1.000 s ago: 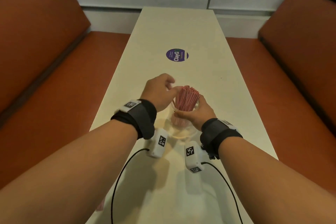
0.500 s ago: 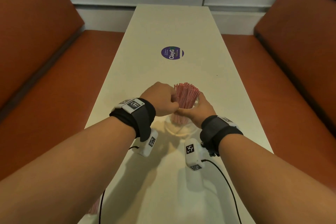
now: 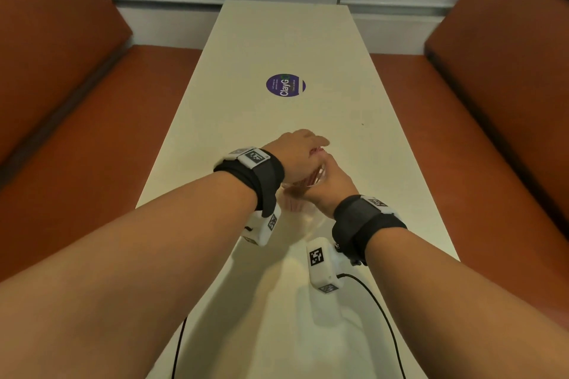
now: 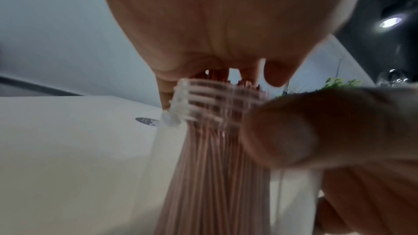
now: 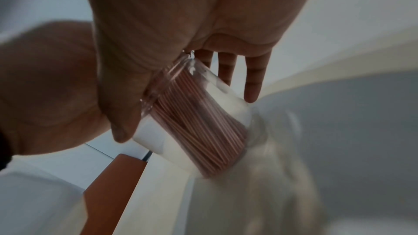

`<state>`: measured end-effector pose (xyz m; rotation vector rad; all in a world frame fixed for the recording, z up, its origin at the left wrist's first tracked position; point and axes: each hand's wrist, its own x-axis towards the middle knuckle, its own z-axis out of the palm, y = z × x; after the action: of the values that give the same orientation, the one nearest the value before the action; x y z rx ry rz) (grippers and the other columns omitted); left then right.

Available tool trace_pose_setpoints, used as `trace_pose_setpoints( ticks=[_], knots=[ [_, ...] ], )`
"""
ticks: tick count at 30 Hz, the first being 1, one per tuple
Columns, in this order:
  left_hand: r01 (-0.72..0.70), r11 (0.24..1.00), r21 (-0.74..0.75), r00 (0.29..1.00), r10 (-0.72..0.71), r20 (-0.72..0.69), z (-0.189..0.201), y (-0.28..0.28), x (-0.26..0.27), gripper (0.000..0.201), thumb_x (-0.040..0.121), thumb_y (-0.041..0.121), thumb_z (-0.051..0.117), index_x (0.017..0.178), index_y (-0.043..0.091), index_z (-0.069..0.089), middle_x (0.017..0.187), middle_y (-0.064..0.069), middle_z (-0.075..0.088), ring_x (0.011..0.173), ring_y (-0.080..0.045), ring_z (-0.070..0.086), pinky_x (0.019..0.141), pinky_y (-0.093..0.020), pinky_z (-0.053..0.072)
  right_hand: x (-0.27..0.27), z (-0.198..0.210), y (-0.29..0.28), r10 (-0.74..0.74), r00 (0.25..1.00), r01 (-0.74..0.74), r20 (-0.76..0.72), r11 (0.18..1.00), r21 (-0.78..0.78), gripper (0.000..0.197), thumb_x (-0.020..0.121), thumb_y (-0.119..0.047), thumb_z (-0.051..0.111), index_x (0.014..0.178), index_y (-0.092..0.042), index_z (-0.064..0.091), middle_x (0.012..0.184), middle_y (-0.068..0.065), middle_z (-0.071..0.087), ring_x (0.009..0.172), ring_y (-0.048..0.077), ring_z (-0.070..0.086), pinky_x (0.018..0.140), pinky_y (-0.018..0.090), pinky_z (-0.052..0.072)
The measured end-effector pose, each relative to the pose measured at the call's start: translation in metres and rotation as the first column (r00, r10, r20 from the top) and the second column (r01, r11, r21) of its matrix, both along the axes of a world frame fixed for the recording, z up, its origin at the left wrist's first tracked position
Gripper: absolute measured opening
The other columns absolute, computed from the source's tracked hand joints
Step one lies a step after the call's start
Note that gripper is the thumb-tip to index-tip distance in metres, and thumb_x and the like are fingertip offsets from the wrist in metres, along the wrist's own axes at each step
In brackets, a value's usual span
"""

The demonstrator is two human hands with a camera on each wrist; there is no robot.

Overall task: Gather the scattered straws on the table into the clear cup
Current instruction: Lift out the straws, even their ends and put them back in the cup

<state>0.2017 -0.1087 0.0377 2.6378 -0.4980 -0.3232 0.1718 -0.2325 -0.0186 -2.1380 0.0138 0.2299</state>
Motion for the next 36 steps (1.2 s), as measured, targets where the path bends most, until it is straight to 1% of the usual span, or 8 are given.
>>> trace_pose_setpoints(
  ticks=[6,11,16,19,23,27,32,36],
  knots=[
    [0.049,0.995,0.084,0.997,-0.053,0.054,0.001,0.0,-0.006,0.061,0.089,0.056,0.046,0.143,0.029,0.038,0.142,-0.002,0.042,0.128,-0.023,0.04,0.106,-0.042,0.035,0.0,0.003,0.005,0.006,1.0,-0.006,0.015,0.999,-0.035,0.084,0.059,-0.038,0.085,0.129,-0.021,0.042,0.105,-0.009,0.055,0.097,0.015,0.057,0.08,0.027,0.045],
    [-0.049,0.994,0.1,0.993,0.038,0.107,-0.007,-0.009,-0.001,0.038,0.1,0.031,0.034,0.123,0.01,0.057,0.121,-0.009,0.055,0.112,-0.026,0.053,0.097,-0.038,0.043,-0.005,-0.001,0.005,-0.011,1.0,0.011,0.007,0.995,0.103,0.086,0.058,-0.028,0.087,0.13,-0.027,0.04,0.122,-0.008,0.055,0.11,0.016,0.053,0.091,0.03,0.044],
    [-0.09,0.994,-0.055,0.991,0.094,0.093,0.012,0.01,-0.016,0.054,0.099,0.04,0.038,0.147,0.016,0.033,0.151,-0.005,0.036,0.138,-0.023,0.034,0.114,-0.038,0.028,-0.005,-0.004,0.008,-0.028,0.999,0.024,0.023,0.988,0.152,0.092,0.055,-0.033,0.088,0.133,-0.031,0.04,0.119,-0.01,0.056,0.105,0.013,0.056,0.082,0.024,0.046],
    [-0.283,0.946,-0.157,0.944,0.304,0.127,0.017,0.041,-0.054,0.052,0.097,0.04,0.043,0.144,0.018,0.037,0.15,-0.002,0.037,0.137,-0.02,0.035,0.113,-0.034,0.028,-0.011,-0.004,0.012,-0.072,0.996,0.063,0.047,0.984,0.168,0.093,0.052,-0.036,0.088,0.132,-0.029,0.042,0.117,-0.013,0.054,0.108,0.012,0.056,0.095,0.031,0.047],
    [-0.609,0.79,0.071,0.793,0.609,0.019,-0.007,0.098,-0.132,0.062,0.09,0.048,0.05,0.142,0.017,0.036,0.143,-0.008,0.04,0.13,-0.029,0.04,0.107,-0.042,0.037,-0.017,-0.004,0.017,-0.102,0.994,0.094,0.039,0.981,0.167,0.091,0.055,-0.034,0.089,0.133,-0.026,0.042,0.121,-0.008,0.056,0.112,0.015,0.056,0.099,0.035,0.046],
    [-0.675,0.647,0.354,0.669,0.739,-0.077,-0.037,0.136,-0.195,0.081,0.074,0.066,0.059,0.132,0.012,0.041,0.129,-0.011,0.047,0.118,-0.031,0.048,0.095,-0.041,0.044,-0.018,-0.003,0.02,-0.11,0.993,0.104,0.033,0.985,0.139,0.087,0.058,-0.033,0.088,0.132,-0.023,0.042,0.116,-0.011,0.052,0.112,0.018,0.056,0.099,0.036,0.046],
    [-0.71,0.581,0.398,0.6,0.795,-0.089,-0.056,0.14,-0.232,0.085,0.068,0.071,0.058,0.125,0.008,0.044,0.122,-0.013,0.049,0.11,-0.03,0.052,0.089,-0.037,0.046,-0.02,-0.002,0.02,-0.139,0.989,0.132,0.044,0.982,0.133,0.082,0.061,-0.033,0.086,0.13,-0.022,0.043,0.113,-0.009,0.053,0.102,0.013,0.052,0.091,0.03,0.043],
    [-0.697,0.585,0.414,0.596,0.794,-0.118,-0.054,0.146,-0.238,0.061,0.081,0.055,0.057,0.117,0.006,0.049,0.113,-0.014,0.054,0.095,-0.027,0.056,0.078,-0.032,0.046,-0.021,-0.001,0.021,-0.14,0.989,0.133,0.052,0.984,0.123,0.084,0.062,-0.033,0.086,0.133,-0.021,0.041,0.118,-0.008,0.053,0.104,0.013,0.05,0.093,0.03,0.042]
  ],
)
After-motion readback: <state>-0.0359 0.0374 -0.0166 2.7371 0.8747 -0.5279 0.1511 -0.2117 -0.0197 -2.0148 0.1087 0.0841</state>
